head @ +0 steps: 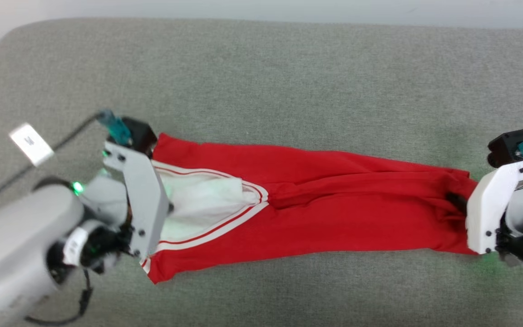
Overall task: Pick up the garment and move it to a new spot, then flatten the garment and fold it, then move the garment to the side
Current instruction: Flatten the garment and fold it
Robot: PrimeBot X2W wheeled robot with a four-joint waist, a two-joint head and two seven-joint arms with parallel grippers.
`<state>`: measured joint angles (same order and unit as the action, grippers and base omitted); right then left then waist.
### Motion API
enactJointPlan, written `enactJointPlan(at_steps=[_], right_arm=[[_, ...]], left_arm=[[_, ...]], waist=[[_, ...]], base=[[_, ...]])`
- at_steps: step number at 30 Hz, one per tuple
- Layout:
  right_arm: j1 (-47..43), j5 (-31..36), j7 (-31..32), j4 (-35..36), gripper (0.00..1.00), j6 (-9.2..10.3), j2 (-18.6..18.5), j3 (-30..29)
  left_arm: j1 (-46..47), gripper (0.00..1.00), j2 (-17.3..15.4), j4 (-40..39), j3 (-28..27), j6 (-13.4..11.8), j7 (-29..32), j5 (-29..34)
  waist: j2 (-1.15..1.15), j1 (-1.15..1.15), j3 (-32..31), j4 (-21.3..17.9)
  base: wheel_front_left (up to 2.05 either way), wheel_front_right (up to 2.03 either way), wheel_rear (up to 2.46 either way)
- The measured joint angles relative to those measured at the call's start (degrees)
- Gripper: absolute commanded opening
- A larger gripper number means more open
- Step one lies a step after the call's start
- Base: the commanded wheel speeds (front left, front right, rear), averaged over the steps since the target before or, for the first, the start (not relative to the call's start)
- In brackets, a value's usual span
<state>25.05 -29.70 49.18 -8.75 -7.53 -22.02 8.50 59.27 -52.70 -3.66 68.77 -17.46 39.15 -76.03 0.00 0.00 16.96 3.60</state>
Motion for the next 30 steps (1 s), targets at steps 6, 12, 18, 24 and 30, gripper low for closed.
enactJointPlan(at_steps=[6,12,18,24,30], right_arm=[[0.51,0.77,-0.02,-2.66,0.21,0.0,2.75,0.08],[1.65,1.97,-0.21,-5.49,1.0,0.0,4.91,-1.04],[0.79,1.41,0.87,-4.42,1.0,0.0,4.87,-3.18],[-1.35,2.3,1.58,-3.79,1.0,0.0,4.37,-7.97],[-1.96,3.42,2.81,-5.57,1.0,0.0,4.61,-11.71]], left_arm=[[-3.54,0.04,3.57,6.23,1.14,1.99,-1.15,-1.67],[-4.49,1.0,5.13,10.65,0.71,5.38,-4.58,-1.62],[-6.14,1.0,4.25,9.37,-0.76,6.24,-11.45,0.11],[-9.65,1.0,2.29,7.73,-3.36,5.35,-25.91,4.98],[-15.99,1.0,1.42,7.57,-6.87,2.34,-41.12,6.59]], waist=[[0.0,0.0,-0.61,-0.67],[0.0,0.0,-2.14,-0.79],[0.0,0.0,-4.52,-0.04],[0.0,0.0,-6.4,1.53],[0.0,0.0,-7.23,3.47]], base=[[0.0,0.0,0.0],[0.0,0.0,0.0],[0.0,0.0,0.0],[0.0,0.0,0.0],[0.0,0.0,0.0]])
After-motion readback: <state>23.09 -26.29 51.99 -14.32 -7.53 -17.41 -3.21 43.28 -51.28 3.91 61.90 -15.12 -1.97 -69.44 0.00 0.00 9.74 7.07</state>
